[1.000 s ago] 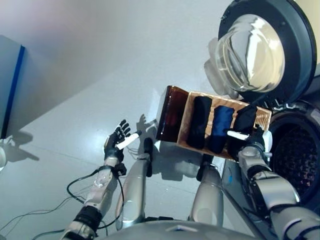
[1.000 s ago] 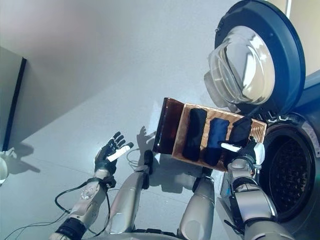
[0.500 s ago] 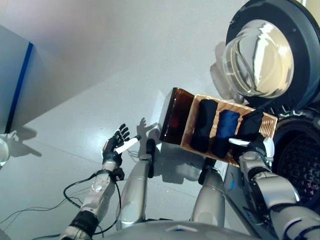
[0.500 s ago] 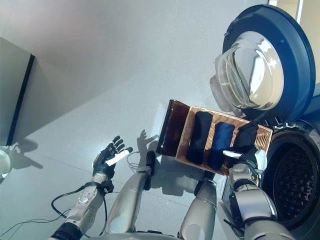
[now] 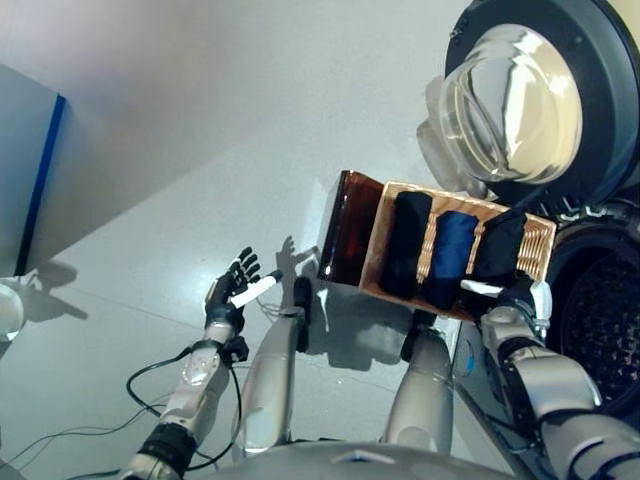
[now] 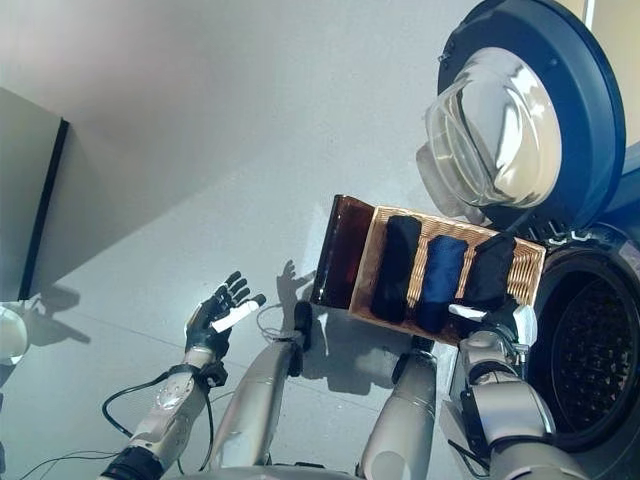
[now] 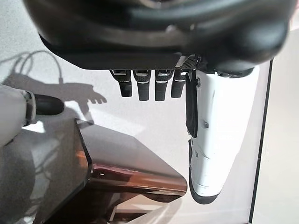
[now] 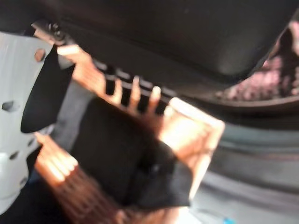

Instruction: Pick up the clothes and place them into the washing machine

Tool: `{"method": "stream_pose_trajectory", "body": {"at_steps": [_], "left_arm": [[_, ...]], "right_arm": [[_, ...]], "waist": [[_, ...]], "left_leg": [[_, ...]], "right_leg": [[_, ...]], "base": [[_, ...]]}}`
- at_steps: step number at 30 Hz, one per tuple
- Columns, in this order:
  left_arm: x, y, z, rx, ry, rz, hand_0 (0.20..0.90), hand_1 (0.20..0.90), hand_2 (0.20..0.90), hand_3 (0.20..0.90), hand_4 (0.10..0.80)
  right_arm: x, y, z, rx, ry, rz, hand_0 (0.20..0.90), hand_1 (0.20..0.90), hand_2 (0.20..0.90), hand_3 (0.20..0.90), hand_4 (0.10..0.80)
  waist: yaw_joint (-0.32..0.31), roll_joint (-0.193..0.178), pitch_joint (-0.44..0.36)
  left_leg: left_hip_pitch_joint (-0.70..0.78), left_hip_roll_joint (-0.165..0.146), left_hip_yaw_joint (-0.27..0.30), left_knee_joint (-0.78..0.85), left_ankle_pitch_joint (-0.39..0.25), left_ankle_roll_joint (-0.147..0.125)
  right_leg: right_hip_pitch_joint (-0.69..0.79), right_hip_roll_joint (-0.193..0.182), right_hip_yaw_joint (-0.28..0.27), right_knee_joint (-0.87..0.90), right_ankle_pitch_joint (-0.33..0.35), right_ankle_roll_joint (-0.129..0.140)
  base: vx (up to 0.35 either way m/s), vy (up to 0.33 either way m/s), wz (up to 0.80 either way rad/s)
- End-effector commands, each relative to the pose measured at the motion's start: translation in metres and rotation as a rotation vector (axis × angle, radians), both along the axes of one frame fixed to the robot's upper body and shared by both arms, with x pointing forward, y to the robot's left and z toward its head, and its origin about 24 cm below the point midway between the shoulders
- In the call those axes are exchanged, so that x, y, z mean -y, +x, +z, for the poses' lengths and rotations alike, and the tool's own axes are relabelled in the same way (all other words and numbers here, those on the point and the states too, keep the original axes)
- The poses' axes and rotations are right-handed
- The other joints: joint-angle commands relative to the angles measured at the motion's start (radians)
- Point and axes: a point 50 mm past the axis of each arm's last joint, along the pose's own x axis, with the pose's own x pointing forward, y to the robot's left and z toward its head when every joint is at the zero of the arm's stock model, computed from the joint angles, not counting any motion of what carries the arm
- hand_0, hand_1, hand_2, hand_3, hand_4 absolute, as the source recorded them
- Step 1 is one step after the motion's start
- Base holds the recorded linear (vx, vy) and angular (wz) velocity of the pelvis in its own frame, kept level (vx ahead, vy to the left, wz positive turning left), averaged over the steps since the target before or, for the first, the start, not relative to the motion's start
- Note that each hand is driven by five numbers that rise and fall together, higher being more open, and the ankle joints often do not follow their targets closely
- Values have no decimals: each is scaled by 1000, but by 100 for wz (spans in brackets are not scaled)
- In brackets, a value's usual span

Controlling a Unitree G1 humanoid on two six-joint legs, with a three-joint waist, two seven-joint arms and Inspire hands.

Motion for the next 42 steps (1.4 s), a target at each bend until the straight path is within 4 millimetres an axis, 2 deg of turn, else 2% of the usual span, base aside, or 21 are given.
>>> {"method": "stream_pose_trajectory", "body": {"at_steps": [1, 7, 13, 14, 15, 16, 17, 18, 19, 24, 25, 26, 31, 32, 33, 34, 39, 42], "left_arm": [[-13, 1, 24, 136, -5, 38, 900, 900, 900, 900, 800], [-10, -2, 29, 153, -18, 12, 900, 900, 900, 900, 800], [-11, -5, 37, 188, -33, -7, 900, 900, 900, 900, 800], [-11, -4, 38, 191, -33, -10, 900, 900, 900, 900, 800], [-10, -4, 38, 193, -32, -13, 900, 900, 900, 900, 800], [-11, -3, 39, 196, -28, -14, 900, 900, 900, 900, 800], [-11, -3, 39, 196, -28, -14, 900, 900, 900, 900, 800], [-10, -2, 41, 205, -24, -20, 900, 900, 900, 900, 800], [-11, -3, 41, 206, -22, -24, 900, 900, 900, 900, 800], [-11, -1, 42, 206, -15, -26, 900, 900, 900, 900, 800], [-11, -1, 42, 209, -15, -25, 900, 900, 900, 900, 800], [-10, -1, 42, 210, -16, -26, 900, 900, 900, 900, 800], [-12, 0, 44, 216, -10, -24, 900, 900, 900, 900, 800], [-12, 1, 44, 218, -11, -24, 900, 900, 900, 900, 800], [-13, 0, 44, 214, -10, -25, 900, 900, 900, 900, 800], [-14, 0, 43, 214, -11, -23, 900, 900, 900, 900, 800], [-17, -1, 39, 199, -9, -5, 900, 900, 900, 900, 800], [-19, 1, 36, 189, -15, 29, 900, 900, 900, 900, 800]], "right_arm": [[32, -7, 20, 54, -85, -81, 900, 900, 900, 900, 800], [27, 8, 31, 64, -126, -26, 900, 900, 900, 900, 800], [40, 12, 47, 20, -212, -7, 900, 900, 900, 900, 800], [41, 12, 48, 9, -221, -3, 735, 735, 735, 735, 682], [42, 11, 48, 0, -227, -4, 469, 469, 469, 469, 492], [43, 11, 49, -9, -235, -3, 406, 406, 406, 406, 447], [43, 11, 49, -9, -235, -3, 200, 200, 200, 200, 300], [44, 11, 51, -13, -247, 2, 200, 200, 200, 200, 300], [46, 11, 52, -19, -254, 2, 200, 200, 200, 200, 300], [47, 12, 54, -24, -266, 3, 200, 200, 200, 200, 300], [47, 12, 55, -21, -266, 3, 200, 200, 200, 200, 300], [46, 12, 54, -29, -266, 6, 200, 200, 200, 200, 300], [46, 10, 51, -40, -256, 3, 200, 200, 200, 200, 300], [46, 11, 52, -38, -257, 3, 200, 200, 200, 200, 300], [46, 10, 51, -40, -253, 2, 200, 200, 200, 200, 300], [46, 10, 51, -37, -251, 2, 200, 200, 200, 200, 300], [46, 8, 49, -3, -221, -24, 200, 200, 200, 200, 300], [45, 9, 50, 125, -144, -87, 200, 200, 200, 200, 300]], "waist": [[-10, 47, -12], [-1, 68, -14], [22, 87, -21], [25, 88, -21], [27, 89, -21], [30, 89, -21], [30, 89, -21], [32, 87, -21], [35, 86, -25], [35, 78, -29], [34, 78, -26], [36, 75, -32], [37, 70, -38], [36, 69, -35], [38, 70, -39], [36, 68, -38], [28, 63, -42], [11, 55, -45]], "left_leg": [[-3, 55, -52, 117, -86, -66], [-61, 52, -48, 168, -104, -61], [-89, 39, -47, 163, -96, -58], [-93, 38, -47, 163, -95, -58], [-97, 37, -48, 164, -94, -58], [-98, 34, -50, 164, -93, -58], [-98, 34, -50, 164, -93, -58], [-104, 31, -50, 169, -94, -57], [-95, 33, -54, 186, -135, -62], [-98, 29, -58, 197, -143, -60], [-107, 26, -54, 181, -105, -55], [-98, 29, -59, 198, -146, -58], [-99, 27, -58, 204, -150, -57], [-109, 24, -55, 188, -111, -52], [-96, 28, -57, 198, -148, -58], [-98, 23, -47, 167, -104, -53], [-42, 22, -29, 82, -76, -54], [5, 21, -20, 19, -55, -59]], "right_leg": [[4, -7, 32, 17, 67, 5], [-67, -7, 53, 76, 47, -5], [-99, -14, 57, 83, 48, -4], [-99, -15, 58, 82, 48, -3], [-101, -15, 56, 85, 47, -3], [-101, -16, 55, 88, 45, -3], [-101, -16, 55, 88, 45, -3], [-100, -18, 53, 90, 45, -4], [-92, -19, 53, 112, 5, 4], [-89, -20, 53, 114, 5, 3], [-95, -21, 50, 93, 42, -5], [-90, -18, 54, 116, 3, 2], [-88, -21, 56, 113, 7, 1], [-94, -23, 53, 92, 44, -6], [-85, -21, 55, 106, 10, 2], [-85, -22, 52, 66, 58, -5], [-36, -18, 49, -25, 97, 4], [5, -15, 45, -89, 124, 13]], "base": [[0, 0, 0], [-5, -6, -2], [1, 2, 1], [0, 0, 0], [0, 0, 0], [0, 0, 0], [8, -20, 3], [108, -34, 6], [111, -39, 8], [15, 4, 10], [21, 14, 12], [19, 7, 7], [5, 4, 0], [0, 0, 0], [-82, 35, -1], [25, 33, 0], [16, 18, -5], [51, 17, -11]]}}
